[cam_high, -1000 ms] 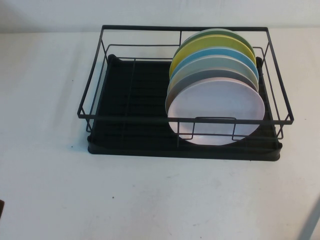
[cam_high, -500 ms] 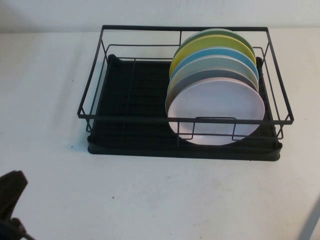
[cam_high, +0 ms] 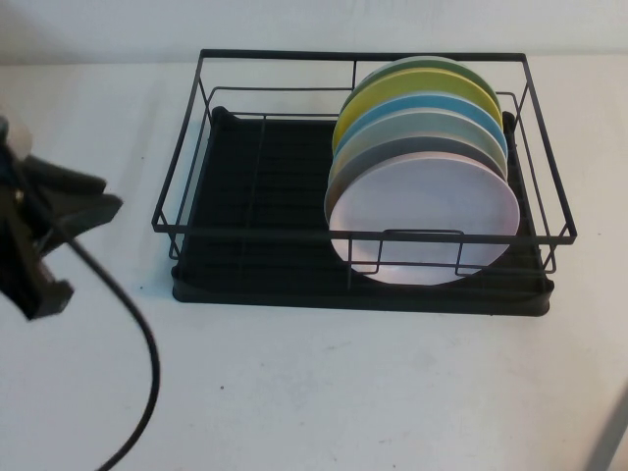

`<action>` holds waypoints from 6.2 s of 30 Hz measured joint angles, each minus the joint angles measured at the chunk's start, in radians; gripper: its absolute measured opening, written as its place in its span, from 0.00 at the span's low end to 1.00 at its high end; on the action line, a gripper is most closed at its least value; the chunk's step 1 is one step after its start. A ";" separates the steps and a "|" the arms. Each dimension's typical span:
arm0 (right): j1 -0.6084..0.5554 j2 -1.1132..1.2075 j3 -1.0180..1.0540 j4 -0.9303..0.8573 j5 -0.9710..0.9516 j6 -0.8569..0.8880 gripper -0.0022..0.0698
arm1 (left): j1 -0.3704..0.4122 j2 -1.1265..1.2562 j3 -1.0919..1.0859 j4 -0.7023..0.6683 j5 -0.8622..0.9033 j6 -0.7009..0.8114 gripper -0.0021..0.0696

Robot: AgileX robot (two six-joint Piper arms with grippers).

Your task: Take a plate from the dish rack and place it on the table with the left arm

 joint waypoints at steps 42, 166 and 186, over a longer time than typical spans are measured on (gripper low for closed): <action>0.000 0.000 0.000 0.000 0.000 0.000 0.00 | -0.356 0.811 -0.340 -0.640 -0.212 0.583 0.61; 0.000 0.000 0.000 0.000 0.000 0.000 0.00 | -0.174 -0.460 0.805 -0.523 -0.702 -0.018 0.03; 0.000 0.000 0.000 0.000 0.000 0.000 0.00 | -0.174 -0.860 0.909 0.646 -0.533 -1.229 0.03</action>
